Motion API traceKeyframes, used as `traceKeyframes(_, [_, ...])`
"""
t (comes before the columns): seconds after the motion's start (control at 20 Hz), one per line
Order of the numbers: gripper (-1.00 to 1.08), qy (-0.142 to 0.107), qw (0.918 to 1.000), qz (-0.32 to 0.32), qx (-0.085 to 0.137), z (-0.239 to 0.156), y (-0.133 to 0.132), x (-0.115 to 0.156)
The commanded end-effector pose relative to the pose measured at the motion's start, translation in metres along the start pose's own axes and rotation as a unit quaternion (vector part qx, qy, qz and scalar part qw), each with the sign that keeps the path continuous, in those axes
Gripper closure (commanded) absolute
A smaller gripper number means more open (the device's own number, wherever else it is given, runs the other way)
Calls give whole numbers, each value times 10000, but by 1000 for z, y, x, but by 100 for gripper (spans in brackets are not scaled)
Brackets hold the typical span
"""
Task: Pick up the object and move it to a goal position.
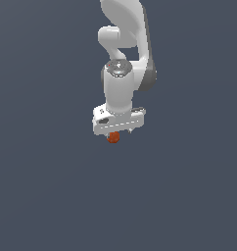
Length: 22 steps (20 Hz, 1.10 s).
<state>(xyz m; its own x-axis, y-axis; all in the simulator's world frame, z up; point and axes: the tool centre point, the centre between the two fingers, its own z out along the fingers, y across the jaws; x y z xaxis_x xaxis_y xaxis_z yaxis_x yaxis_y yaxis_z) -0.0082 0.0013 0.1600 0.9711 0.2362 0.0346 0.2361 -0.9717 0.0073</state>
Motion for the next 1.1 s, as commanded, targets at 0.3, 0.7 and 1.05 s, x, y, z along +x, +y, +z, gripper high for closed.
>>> traceKeyframes(0.3, [-92,-39,9940,-1094,-3,12,4,-12])
traceKeyframes(0.7, [-92,-71,9773,-2118,7,22,8,-24])
traceKeyframes(1.05, [-92,-95,9539,-2998,24,31,10,-35])
